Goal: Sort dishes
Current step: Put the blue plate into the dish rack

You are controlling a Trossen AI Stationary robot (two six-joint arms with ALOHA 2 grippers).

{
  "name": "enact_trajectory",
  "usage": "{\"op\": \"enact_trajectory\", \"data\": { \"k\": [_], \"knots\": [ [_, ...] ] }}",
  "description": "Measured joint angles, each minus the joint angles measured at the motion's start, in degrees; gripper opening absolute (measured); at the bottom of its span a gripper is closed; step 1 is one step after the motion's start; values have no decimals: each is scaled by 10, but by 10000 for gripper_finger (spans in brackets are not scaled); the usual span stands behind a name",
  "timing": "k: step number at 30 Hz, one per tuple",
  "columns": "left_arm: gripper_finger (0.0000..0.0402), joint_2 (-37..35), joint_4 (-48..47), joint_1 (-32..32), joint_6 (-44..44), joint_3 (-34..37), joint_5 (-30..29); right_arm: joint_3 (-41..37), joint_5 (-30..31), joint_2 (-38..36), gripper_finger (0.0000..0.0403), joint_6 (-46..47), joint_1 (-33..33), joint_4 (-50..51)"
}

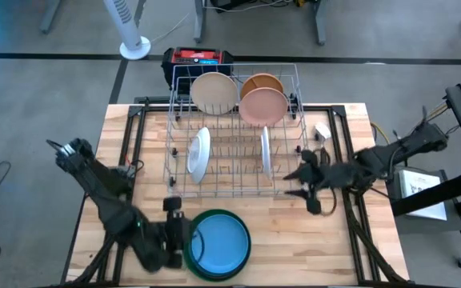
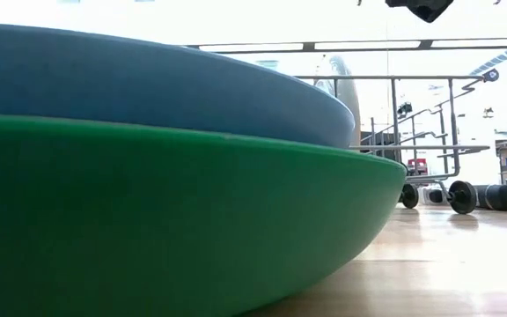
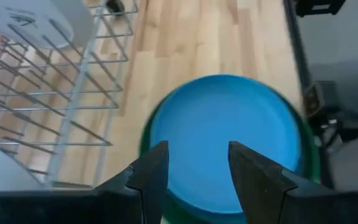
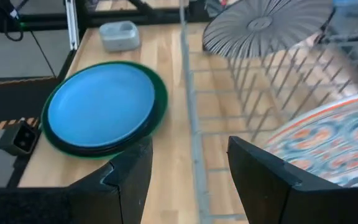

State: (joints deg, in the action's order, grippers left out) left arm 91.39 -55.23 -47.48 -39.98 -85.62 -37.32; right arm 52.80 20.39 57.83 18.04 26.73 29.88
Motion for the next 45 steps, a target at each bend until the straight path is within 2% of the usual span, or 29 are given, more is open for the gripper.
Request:
{"op": "enact_trajectory", "data": {
  "k": [6,16,26,34,40,45],
  "knots": [
    [156,74,-79,-56,-145,-71,-40,0,34,83,199,114,57,-5],
    [156,170,-81,-109,-296,-111,-52,0,37,193,199,265,97,-41],
    [156,257,-89,-134,-379,-139,-53,0,37,291,199,349,105,-180],
    [156,292,-110,-140,-444,-139,-58,1,50,358,199,405,105,-255],
    [156,313,-112,-140,-460,-139,-108,1,75,403,199,415,105,-323],
    [156,326,-116,-139,-478,-139,-141,14,114,430,199,409,104,-333]
  ]
}}
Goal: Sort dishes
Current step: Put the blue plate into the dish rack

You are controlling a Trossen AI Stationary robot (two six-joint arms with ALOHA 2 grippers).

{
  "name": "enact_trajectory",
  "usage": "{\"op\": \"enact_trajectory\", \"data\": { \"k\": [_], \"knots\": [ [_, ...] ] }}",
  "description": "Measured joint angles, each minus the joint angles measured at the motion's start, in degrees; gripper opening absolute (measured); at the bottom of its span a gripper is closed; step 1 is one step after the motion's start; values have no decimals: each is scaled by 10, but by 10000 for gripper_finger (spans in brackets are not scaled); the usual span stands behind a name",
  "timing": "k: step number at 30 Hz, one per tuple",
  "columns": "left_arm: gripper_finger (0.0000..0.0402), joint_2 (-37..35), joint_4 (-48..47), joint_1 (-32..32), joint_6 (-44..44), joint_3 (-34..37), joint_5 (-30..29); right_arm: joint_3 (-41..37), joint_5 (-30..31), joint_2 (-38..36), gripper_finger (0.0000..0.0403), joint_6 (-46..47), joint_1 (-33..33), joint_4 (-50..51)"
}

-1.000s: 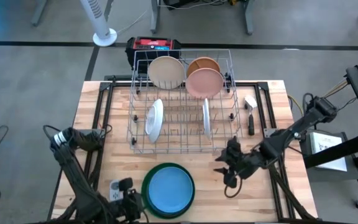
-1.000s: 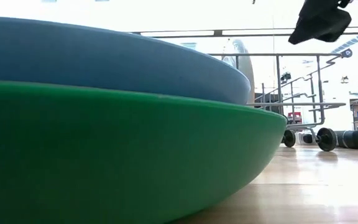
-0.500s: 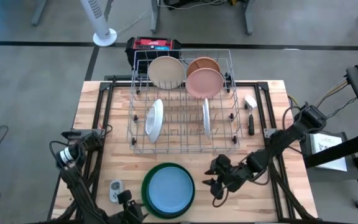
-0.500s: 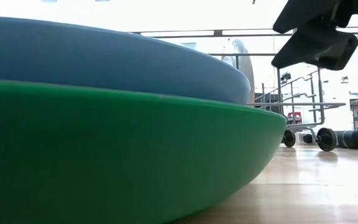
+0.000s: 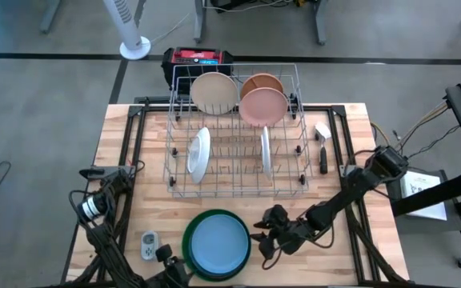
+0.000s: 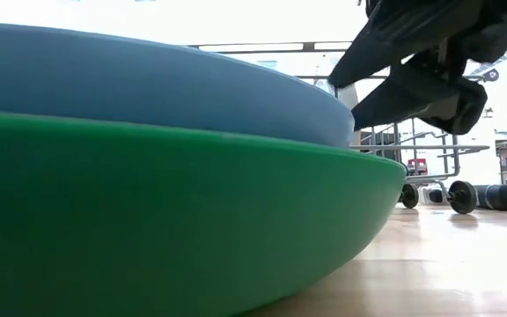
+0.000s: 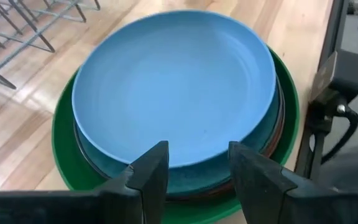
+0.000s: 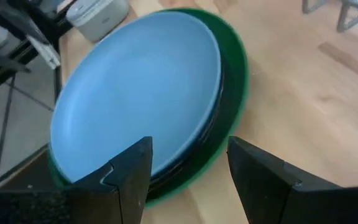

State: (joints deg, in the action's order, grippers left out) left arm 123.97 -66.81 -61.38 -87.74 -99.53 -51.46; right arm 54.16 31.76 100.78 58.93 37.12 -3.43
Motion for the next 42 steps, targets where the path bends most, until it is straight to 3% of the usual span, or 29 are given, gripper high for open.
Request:
{"op": "enact_trajectory", "data": {
  "k": [10,42],
  "knots": [
    [156,16,-2,1,-19,0,-7,68,27,73,199,-21,-6,1],
    [156,28,-2,1,-28,2,-5,79,59,75,199,-35,-15,34]
  ]
}}
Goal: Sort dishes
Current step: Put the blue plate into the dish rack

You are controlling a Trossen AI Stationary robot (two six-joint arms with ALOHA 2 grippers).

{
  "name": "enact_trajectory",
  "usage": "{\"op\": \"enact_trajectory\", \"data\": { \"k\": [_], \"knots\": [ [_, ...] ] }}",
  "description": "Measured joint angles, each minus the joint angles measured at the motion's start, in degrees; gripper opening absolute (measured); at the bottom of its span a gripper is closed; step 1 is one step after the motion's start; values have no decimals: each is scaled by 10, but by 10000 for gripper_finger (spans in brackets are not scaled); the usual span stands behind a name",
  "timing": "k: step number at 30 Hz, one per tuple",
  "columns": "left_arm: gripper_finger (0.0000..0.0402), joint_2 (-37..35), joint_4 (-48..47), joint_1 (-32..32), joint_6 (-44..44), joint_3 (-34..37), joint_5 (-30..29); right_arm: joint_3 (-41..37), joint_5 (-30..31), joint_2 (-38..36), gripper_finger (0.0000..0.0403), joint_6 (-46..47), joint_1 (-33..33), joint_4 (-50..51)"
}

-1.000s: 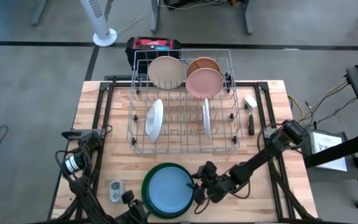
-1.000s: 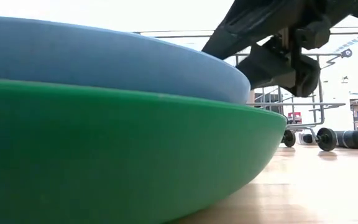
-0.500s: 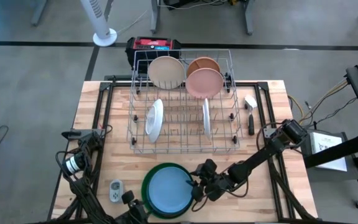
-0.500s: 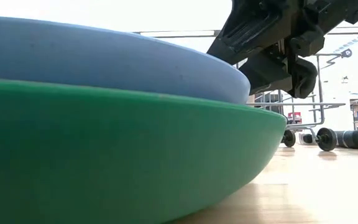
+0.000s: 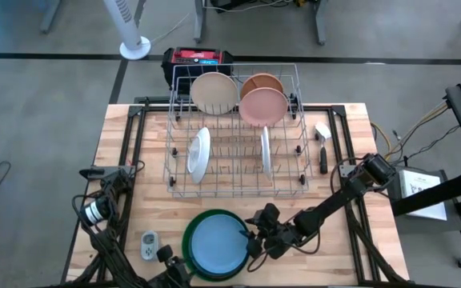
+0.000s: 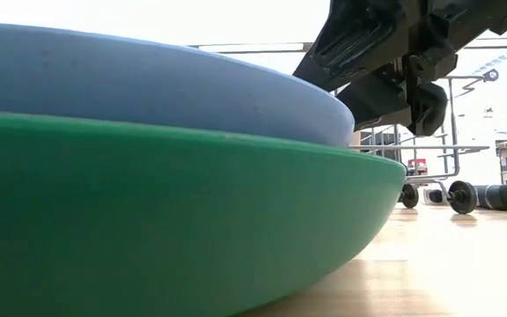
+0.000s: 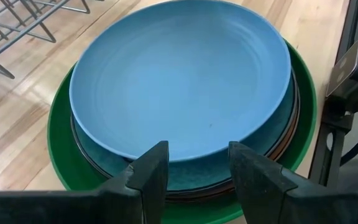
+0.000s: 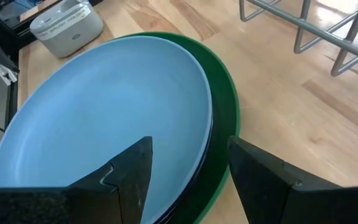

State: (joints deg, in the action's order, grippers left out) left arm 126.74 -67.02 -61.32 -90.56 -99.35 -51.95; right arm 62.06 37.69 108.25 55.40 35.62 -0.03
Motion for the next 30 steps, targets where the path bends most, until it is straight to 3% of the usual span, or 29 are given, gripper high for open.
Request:
{"op": "enact_trajectory", "data": {
  "k": [8,18,30],
  "knots": [
    [156,1,-1,0,0,0,0,1,14,26,199,-84,10,-27],
    [156,1,0,0,0,0,0,1,137,43,199,-197,45,-37],
    [156,1,-1,0,0,0,0,1,117,43,199,-83,45,-37]
  ]
}}
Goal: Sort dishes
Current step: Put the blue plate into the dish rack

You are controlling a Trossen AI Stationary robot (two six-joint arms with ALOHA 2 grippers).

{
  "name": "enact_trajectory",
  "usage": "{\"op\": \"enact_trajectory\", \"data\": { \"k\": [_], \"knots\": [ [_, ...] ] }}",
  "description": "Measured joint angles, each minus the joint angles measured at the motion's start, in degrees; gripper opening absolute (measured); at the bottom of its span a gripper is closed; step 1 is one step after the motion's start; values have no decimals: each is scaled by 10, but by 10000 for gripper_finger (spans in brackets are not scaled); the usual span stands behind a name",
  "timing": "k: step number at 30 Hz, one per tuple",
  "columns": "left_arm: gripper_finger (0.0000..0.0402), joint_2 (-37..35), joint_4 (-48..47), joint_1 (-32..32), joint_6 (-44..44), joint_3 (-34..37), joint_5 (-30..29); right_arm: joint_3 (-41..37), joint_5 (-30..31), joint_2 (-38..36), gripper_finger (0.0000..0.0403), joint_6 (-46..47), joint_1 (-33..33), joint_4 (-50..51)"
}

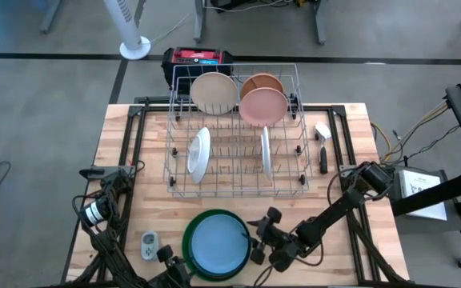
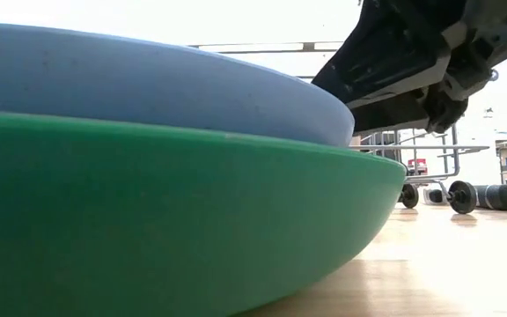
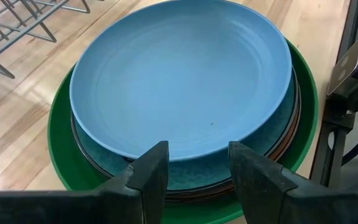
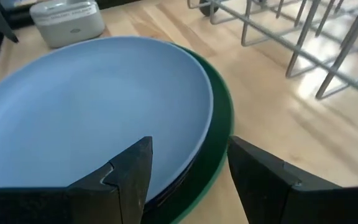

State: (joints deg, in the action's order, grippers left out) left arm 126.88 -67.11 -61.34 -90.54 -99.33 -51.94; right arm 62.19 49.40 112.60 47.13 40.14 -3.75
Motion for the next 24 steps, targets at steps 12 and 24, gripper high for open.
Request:
{"op": "enact_trajectory", "data": {
  "k": [12,24],
  "knots": [
    [156,0,0,0,2,0,0,-5,-24,0,199,124,-5,5],
    [156,0,-4,1,2,2,-22,-6,-66,0,199,155,-25,5]
  ]
}}
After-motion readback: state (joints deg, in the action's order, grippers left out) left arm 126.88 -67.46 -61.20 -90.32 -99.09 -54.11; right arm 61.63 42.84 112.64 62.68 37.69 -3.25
